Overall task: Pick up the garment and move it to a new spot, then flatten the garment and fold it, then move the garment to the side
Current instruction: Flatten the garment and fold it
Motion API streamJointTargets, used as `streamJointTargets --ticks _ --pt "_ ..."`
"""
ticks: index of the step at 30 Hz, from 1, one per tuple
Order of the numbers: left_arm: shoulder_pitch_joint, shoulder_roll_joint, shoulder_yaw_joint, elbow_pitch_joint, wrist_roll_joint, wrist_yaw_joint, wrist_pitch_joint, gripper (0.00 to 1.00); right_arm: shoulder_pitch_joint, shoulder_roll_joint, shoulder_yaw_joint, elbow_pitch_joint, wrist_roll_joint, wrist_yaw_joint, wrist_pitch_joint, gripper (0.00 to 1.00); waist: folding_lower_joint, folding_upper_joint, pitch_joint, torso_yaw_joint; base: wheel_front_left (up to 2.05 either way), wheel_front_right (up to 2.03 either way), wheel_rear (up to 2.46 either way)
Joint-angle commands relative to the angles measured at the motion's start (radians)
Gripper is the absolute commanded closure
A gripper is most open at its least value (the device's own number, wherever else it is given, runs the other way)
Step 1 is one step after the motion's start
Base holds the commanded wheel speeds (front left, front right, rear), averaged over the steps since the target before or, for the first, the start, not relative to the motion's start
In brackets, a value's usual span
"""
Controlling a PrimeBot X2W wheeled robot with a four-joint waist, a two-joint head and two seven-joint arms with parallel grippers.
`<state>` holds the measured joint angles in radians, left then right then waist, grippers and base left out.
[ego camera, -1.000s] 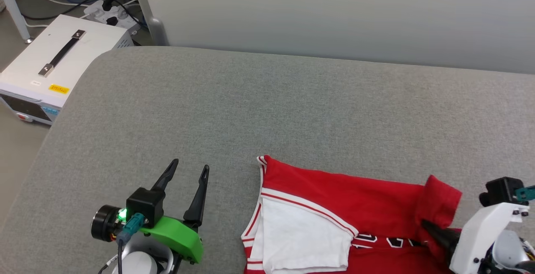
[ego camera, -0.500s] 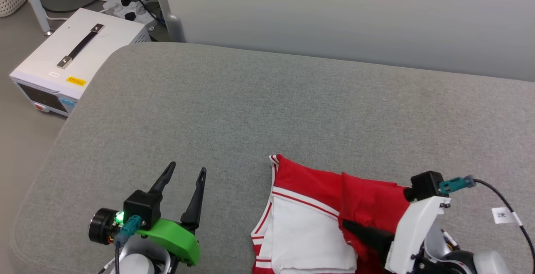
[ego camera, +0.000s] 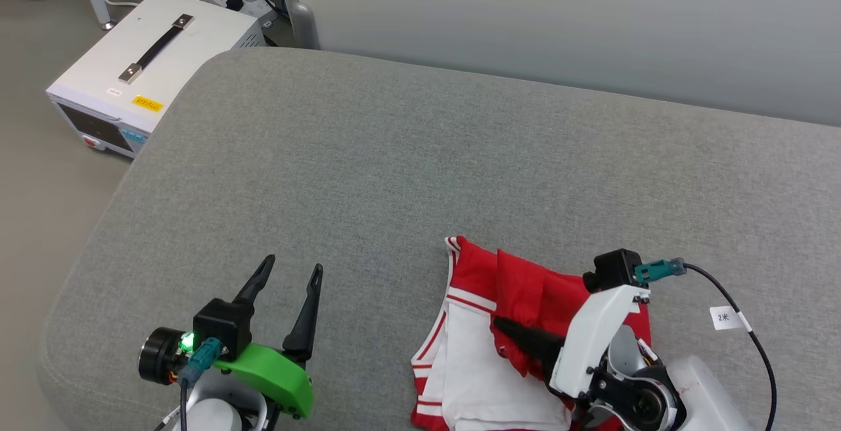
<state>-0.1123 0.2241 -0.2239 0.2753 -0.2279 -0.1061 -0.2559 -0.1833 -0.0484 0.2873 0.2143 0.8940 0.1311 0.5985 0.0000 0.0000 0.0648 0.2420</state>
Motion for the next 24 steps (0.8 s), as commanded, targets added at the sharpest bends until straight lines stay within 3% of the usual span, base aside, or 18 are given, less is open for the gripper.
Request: streamJointTargets --ticks 1,5,6,7,8,17,24 --pt "-0.009 -0.008 0.001 0.003 0.010 -0.006 -0.006 0.00 -0.030 -0.002 0.007 0.028 0.010 0.000 -0.023 1.00 0.0000 0.0000 0.009 0.008 0.00 0.00 0.00" --pt "-0.013 -0.012 0.001 0.008 0.013 -0.009 -0.006 0.00 -0.065 -0.002 0.037 0.108 0.014 0.000 -0.068 1.00 0.0000 0.0000 0.015 0.015 0.00 0.00 0.00" --pt "-0.013 -0.013 0.001 0.009 0.014 -0.009 -0.006 0.00 -0.071 -0.002 0.043 0.123 0.011 0.000 -0.078 0.67 0.0000 0.0000 0.015 0.016 0.00 0.00 0.00" --pt "-0.014 -0.013 0.001 0.011 0.015 -0.010 -0.006 0.00 -0.080 -0.002 0.054 0.138 0.008 0.000 -0.090 0.22 0.0000 0.0000 0.014 0.017 0.00 0.00 0.00" --pt "-0.013 -0.013 0.001 0.012 0.015 -0.010 -0.006 0.00 -0.084 -0.002 0.067 0.148 0.011 0.000 -0.093 0.00 0.0000 0.0000 0.013 0.018 0.00 0.00 0.00" --pt "-0.004 -0.008 0.003 0.025 0.022 -0.014 -0.006 0.00 -0.113 -0.002 0.166 0.140 0.104 0.000 -0.120 0.00 0.0000 0.0000 -0.023 0.001 0.00 0.00 0.00" --pt "0.006 -0.013 0.011 0.005 0.007 -0.016 -0.006 0.00 -0.136 -0.002 0.107 0.131 0.055 0.000 -0.108 0.00 0.0000 0.0000 -0.047 -0.030 0.00 0.00 0.00"
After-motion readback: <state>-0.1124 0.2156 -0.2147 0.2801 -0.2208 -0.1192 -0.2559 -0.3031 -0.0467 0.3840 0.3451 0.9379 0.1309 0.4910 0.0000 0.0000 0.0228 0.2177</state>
